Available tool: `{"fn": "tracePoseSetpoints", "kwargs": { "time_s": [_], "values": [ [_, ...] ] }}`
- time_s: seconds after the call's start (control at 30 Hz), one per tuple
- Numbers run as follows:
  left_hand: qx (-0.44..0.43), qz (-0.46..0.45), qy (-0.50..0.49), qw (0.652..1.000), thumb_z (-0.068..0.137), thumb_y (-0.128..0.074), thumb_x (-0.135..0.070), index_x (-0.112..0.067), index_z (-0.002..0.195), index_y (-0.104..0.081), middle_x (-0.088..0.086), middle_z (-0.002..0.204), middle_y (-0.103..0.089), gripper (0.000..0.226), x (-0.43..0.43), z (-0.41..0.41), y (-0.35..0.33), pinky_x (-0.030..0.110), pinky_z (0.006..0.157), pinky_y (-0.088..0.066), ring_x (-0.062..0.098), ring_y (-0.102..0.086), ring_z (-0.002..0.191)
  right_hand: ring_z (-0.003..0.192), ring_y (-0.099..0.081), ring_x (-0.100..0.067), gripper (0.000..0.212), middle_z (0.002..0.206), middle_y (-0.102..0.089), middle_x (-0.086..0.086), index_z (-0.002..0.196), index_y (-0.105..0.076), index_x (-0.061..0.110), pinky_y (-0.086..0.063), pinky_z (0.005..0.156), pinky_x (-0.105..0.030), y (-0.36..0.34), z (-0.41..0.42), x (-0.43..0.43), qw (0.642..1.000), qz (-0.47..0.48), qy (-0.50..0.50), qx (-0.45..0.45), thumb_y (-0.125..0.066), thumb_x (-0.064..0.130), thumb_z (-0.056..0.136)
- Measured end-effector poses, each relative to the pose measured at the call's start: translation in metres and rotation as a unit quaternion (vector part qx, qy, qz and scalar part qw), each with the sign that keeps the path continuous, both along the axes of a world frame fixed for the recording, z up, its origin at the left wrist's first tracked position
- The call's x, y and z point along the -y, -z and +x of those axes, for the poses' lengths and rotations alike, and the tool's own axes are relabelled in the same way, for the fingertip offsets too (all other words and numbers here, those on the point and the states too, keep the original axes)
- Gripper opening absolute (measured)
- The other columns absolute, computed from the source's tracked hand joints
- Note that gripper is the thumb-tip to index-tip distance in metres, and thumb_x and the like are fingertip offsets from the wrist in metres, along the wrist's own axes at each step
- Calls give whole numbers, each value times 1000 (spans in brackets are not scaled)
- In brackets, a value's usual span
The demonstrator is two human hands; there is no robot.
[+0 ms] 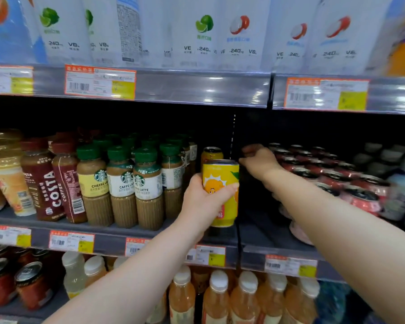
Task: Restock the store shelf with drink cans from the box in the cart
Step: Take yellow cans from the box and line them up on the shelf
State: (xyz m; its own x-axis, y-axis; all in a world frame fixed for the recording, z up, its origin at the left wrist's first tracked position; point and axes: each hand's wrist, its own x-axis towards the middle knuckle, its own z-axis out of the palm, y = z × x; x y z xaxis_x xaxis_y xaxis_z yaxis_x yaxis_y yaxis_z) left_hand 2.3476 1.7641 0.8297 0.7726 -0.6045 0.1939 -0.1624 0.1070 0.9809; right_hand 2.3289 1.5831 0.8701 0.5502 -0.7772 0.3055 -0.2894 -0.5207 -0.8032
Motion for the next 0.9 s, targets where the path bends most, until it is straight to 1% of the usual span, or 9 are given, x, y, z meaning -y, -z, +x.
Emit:
{"fn": "tracePoseSetpoints", "kwargs": {
  "time_s": [0.2, 0.3, 0.37, 0.5, 0.6, 0.7, 0.73, 0.8, 0.9],
  "values": [
    [22, 20, -40, 999, 62, -84, -24, -24, 106, -44, 1, 101, -62, 59, 39, 18, 9, 35, 80, -51, 22, -61, 94, 106, -59, -23, 34, 117, -62, -9, 116, -58, 14, -41, 79, -20, 5, -28, -11, 999, -7, 5, -44, -52, 4, 84],
    [40, 46, -52, 997, 55, -86, -31, -27, 110, -43, 2, 105, -62, 71, 46, 23, 15, 38, 86, -51, 24, -60, 98, 107, -57, -23, 44, 122, -59, -10, 122, -54, 14, -39, 76, -19, 21, -34, -19, 997, 17, -26, -73, -50, -2, 81],
    [31, 62, -52, 996, 52, -85, -34, -26, 115, -43, 5, 109, -63, 76, 47, 25, 20, 43, 89, -51, 26, -60, 100, 107, -55, -22, 54, 127, -55, -12, 129, -48, 12, -39, 76, -20, 34, -37, -25, 992, 37, -57, -107, -57, -3, 78],
    [7, 57, -30, 998, 64, -84, -22, -23, 117, -42, 6, 110, -62, 68, 46, 26, 28, 34, 81, -51, 23, -61, 101, 108, -53, -20, 84, 125, -53, -6, 137, -37, 13, -42, 79, -23, 58, -38, -36, 977, 67, -118, -164, -79, 17, 65],
    [20, 85, -20, 996, 67, -82, -22, -19, 133, -36, 6, 118, -58, 81, 46, 25, 26, 34, 84, -49, 19, -55, 103, 98, -54, -13, 86, 115, -57, -1, 130, -40, 15, -46, 79, -24, 73, -29, -44, 979, 77, -126, -144, -85, 28, 58],
    [54, 108, -8, 993, 68, -80, -25, -22, 140, -30, 6, 126, -54, 88, 36, 23, 25, 36, 91, -48, 20, -53, 110, 105, -56, -19, 87, 117, -58, -3, 130, -38, 16, -50, 92, -36, 83, -20, -47, 983, 83, -104, -123, -84, 33, 59],
    [80, 120, -8, 989, 69, -79, -27, -22, 141, -29, 7, 129, -52, 88, 31, 23, 26, 36, 94, -47, 22, -53, 114, 103, -57, -18, 85, 116, -58, -3, 129, -38, 16, -50, 90, -35, 84, -19, -47, 985, 83, -98, -118, -84, 33, 59],
    [141, 157, -20, 977, 72, -76, -30, -20, 143, -26, 8, 136, -49, 87, 21, 25, 28, 30, 93, -42, 25, -51, 120, 92, -56, -12, 82, 110, -60, 0, 127, -41, 17, -49, 76, -25, 83, -19, -47, 987, 93, -93, -91, -84, 31, 58],
    [210, 225, -25, 951, 78, -69, -37, -18, 144, -30, 7, 137, -50, 79, 4, 26, 30, 27, 91, -40, 25, -51, 122, 77, -52, -1, 75, 94, -56, 8, 123, -43, 18, -39, 56, -13, 76, -22, -44, 993, 95, -63, -36, -82, 31, 60]
  ]
}}
